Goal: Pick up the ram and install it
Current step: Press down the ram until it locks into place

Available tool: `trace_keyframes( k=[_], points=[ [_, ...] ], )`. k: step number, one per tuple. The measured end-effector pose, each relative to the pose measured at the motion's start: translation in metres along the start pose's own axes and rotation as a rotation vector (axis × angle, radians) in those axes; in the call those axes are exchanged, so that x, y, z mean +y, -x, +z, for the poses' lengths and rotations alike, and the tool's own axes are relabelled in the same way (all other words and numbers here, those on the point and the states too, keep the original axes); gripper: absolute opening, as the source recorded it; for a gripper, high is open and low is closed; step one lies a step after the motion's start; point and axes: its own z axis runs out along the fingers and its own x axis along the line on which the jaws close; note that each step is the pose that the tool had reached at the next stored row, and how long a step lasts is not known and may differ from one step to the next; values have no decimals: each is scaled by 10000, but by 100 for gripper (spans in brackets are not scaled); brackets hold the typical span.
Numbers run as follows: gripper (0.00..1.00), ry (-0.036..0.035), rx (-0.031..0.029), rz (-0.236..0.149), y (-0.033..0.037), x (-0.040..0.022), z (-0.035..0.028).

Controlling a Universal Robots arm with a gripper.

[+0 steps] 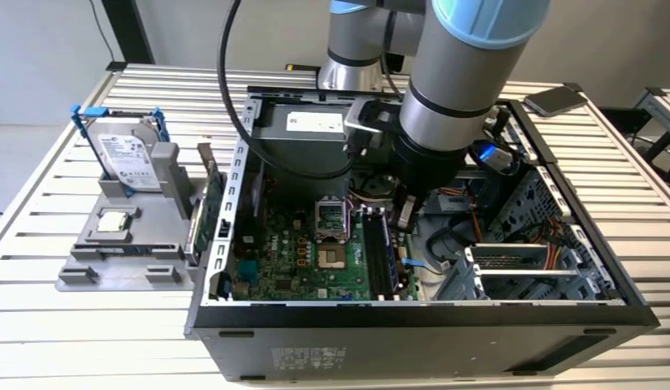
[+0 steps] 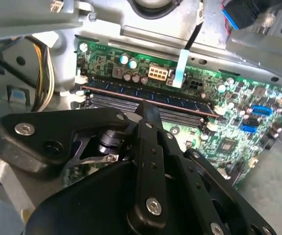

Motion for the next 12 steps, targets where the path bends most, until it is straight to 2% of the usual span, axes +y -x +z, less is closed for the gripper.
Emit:
trace_keyframes(
  k=[12],
  points=[
    [0, 81, 11, -2175, -4, -1, 65]
  ],
)
